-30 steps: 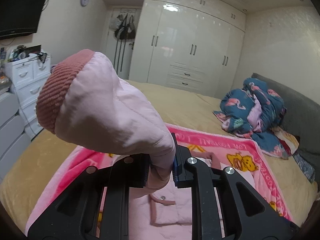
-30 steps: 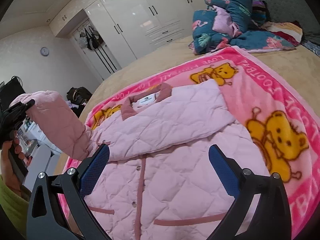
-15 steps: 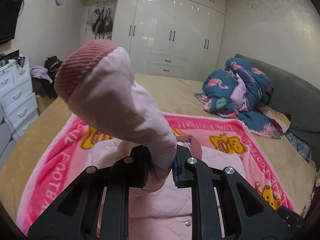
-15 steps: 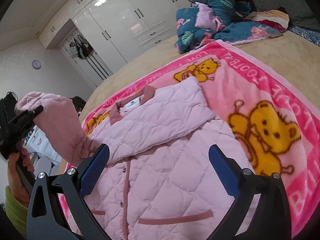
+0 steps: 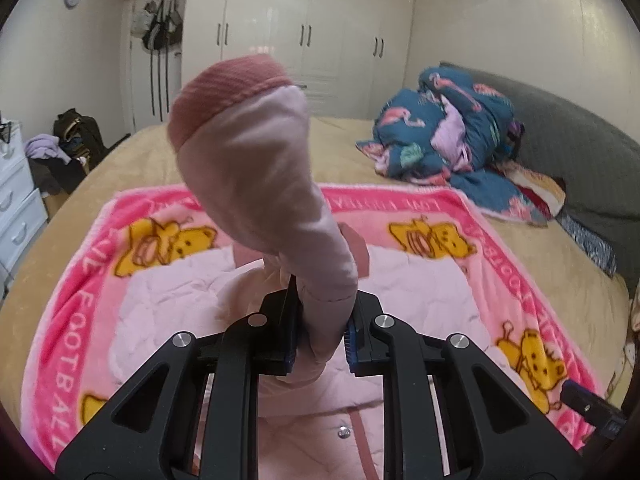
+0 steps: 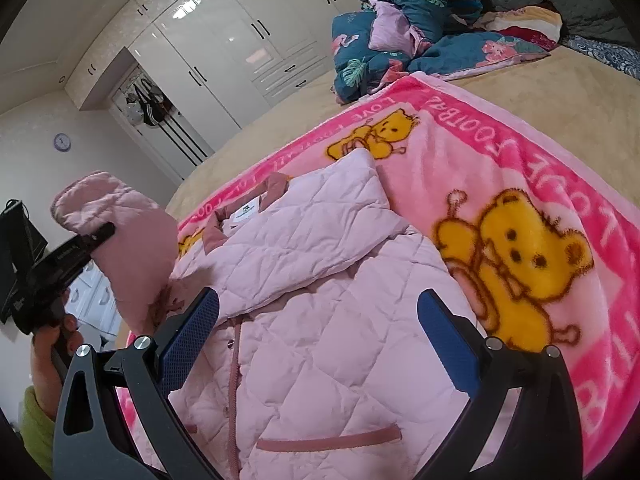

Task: Fold large clothes
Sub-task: 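Lift the held sleeve up off the bed with the left tool, then lay the held sleeve across the jacket body and open the left tool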

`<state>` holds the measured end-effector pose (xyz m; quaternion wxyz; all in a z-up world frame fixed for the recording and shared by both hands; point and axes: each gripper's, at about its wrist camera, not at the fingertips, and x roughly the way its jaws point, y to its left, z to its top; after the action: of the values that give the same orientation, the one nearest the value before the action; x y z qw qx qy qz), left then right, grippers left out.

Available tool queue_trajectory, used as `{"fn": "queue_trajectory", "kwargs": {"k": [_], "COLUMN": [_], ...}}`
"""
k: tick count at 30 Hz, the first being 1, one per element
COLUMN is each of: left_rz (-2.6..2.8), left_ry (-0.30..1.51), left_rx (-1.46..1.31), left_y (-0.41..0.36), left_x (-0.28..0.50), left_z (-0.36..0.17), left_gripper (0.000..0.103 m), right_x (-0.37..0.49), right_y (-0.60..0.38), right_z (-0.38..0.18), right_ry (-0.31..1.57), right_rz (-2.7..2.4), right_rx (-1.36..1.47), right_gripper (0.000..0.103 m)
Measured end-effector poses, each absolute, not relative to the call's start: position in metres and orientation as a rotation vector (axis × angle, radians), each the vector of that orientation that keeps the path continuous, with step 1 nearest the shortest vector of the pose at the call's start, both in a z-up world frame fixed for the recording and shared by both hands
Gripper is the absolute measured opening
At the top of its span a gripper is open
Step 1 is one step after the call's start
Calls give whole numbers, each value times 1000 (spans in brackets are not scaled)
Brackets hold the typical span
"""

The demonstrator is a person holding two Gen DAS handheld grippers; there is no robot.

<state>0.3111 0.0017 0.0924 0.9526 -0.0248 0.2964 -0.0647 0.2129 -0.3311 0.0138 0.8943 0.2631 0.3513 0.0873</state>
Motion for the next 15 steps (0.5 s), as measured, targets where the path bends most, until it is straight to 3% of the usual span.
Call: {"fn": "queue_trajectory", "kwargs": {"k": [15], "left_rz": [-196], "left_ry": [764], "left_rx": [90], "left_y": [-50], "left_x": [326], "left_z": [17], "left_gripper": [16], "right_x": [217], "right_y": [-341], "right_z": [-1], "right_ry": [757], "right_rz": [144], "right_rx": [561], "right_gripper": [99]}}
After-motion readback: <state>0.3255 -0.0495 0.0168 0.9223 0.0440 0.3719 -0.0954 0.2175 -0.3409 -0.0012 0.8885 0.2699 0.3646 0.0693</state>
